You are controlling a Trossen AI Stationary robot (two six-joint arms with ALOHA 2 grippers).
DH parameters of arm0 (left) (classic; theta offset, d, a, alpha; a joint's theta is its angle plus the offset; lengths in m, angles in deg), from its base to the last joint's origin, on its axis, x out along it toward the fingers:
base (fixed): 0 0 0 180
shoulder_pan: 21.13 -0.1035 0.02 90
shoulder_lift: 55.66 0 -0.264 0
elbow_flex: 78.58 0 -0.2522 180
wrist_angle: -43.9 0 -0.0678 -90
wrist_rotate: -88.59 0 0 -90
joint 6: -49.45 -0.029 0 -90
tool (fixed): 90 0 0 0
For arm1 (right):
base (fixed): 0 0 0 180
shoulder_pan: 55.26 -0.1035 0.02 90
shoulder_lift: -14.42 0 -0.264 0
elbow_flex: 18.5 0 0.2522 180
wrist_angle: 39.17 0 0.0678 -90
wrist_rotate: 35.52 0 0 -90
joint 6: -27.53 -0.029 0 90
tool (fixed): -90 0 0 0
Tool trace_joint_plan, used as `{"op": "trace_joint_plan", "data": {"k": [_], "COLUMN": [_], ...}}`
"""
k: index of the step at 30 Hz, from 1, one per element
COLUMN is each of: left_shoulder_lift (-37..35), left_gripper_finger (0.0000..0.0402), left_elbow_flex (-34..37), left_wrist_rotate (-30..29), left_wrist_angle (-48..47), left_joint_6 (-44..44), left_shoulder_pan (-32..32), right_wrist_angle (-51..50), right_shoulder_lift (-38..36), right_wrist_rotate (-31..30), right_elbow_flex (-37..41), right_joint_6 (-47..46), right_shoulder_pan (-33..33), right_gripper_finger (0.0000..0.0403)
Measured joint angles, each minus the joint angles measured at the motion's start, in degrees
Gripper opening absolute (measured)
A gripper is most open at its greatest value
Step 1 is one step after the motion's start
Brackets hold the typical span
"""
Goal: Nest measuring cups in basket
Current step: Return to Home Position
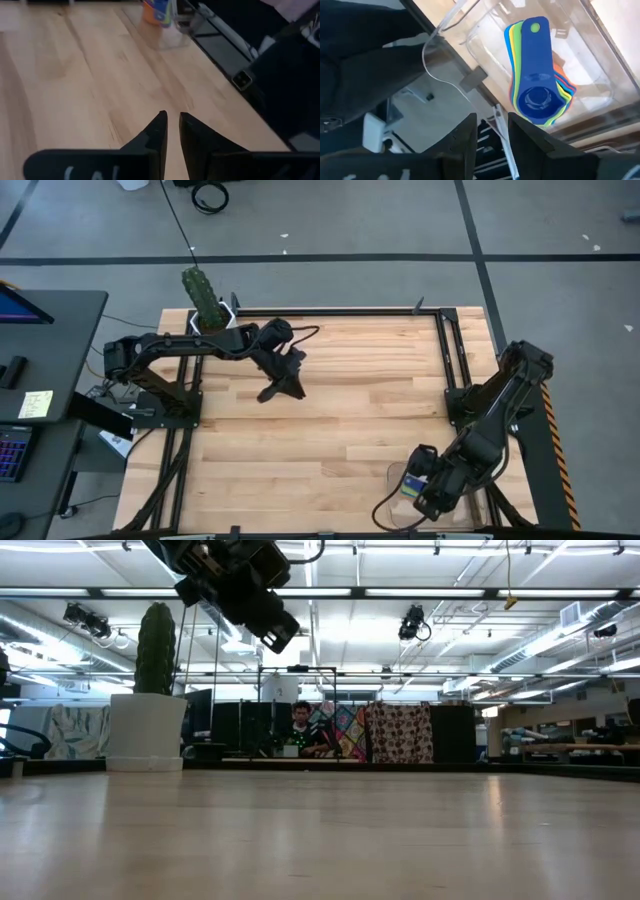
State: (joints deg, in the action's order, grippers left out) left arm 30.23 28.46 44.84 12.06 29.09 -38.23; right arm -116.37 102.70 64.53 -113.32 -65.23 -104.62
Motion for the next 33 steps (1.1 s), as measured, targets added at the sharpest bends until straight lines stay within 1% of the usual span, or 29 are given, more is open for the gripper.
{"op": "trace_joint_plan", "data": {"k": [5, 7, 10, 14, 16, 20, 22, 23, 25, 27, 28, 32, 33], "left_shoulder_lift": [0.0, 0.0, 0.0, 0.0, 0.0, 0.0, 0.0, 0.0, 0.0, 0.0, 0.0, 0.0, 0.0], "left_gripper_finger": [0.0052, 0.0052, 0.0052, 0.0052, 0.0052, 0.0052, 0.0052, 0.0052, 0.0052, 0.0052, 0.0052, 0.0052, 0.0052], "left_elbow_flex": [0.0, 0.0, 0.0, 0.0, 0.0, 0.0, 0.0, 0.0, 0.0, 0.0, 0.0, 0.0, 0.0], "left_wrist_rotate": [0.1, 0.1, 0.1, 0.2, 0.1, 0.2, 0.2, 0.2, 0.2, 0.3, 0.3, 1.4, 2.7], "left_wrist_angle": [-3.8, -4.4, -4.5, -4.5, -4.5, -4.5, -4.5, -4.4, -3.4, -1.6, -0.7, 2.7, 3.4], "left_joint_6": [-5.5, -7.0, -8.7, -9.8, -9.7, -5.4, -3.7, -2.7, -0.7, 2.2, 3.4, 7.2, 7.8], "left_shoulder_pan": [0.0, 0.0, 0.0, 0.0, 0.0, 0.0, 0.0, 0.0, 0.0, 0.0, 0.0, 0.0, 0.0], "right_wrist_angle": [0.0, 0.5, 0.6, 0.7, 0.7, 0.4, 0.7, 1.4, 3.7, 6.8, 8.6, 14.8, 15.4], "right_shoulder_lift": [-1.4, -2.2, -3.4, -5.5, -6.9, -10.0, -11.4, -12.1, -13.3, -14.5, -15.2, -18.0, -18.7], "right_wrist_rotate": [-0.3, -1.5, -3.5, -3.6, -3.2, 0.2, -0.4, -2.1, -7.4, -13.9, -15.8, -16.6, -18.5], "right_elbow_flex": [0.0, 0.0, 0.0, 0.0, 0.0, 0.0, 0.0, 0.0, 0.0, 0.0, 0.0, 0.0, 0.0], "right_joint_6": [-2.9, -4.7, -6.9, -9.9, -9.2, -9.1, -10.6, -10.5, -5.8, 0.8, 4.7, 19.0, 22.4], "right_shoulder_pan": [0.4, 0.7, 0.9, 0.9, 0.9, 0.9, 0.8, 0.7, 0.2, -0.2, -0.3, -0.5, -0.9], "right_gripper_finger": [0.0114, 0.0114, 0.0114, 0.0114, 0.0114, 0.0114, 0.0114, 0.0114, 0.0114, 0.0114, 0.0114, 0.0114, 0.0114]}}
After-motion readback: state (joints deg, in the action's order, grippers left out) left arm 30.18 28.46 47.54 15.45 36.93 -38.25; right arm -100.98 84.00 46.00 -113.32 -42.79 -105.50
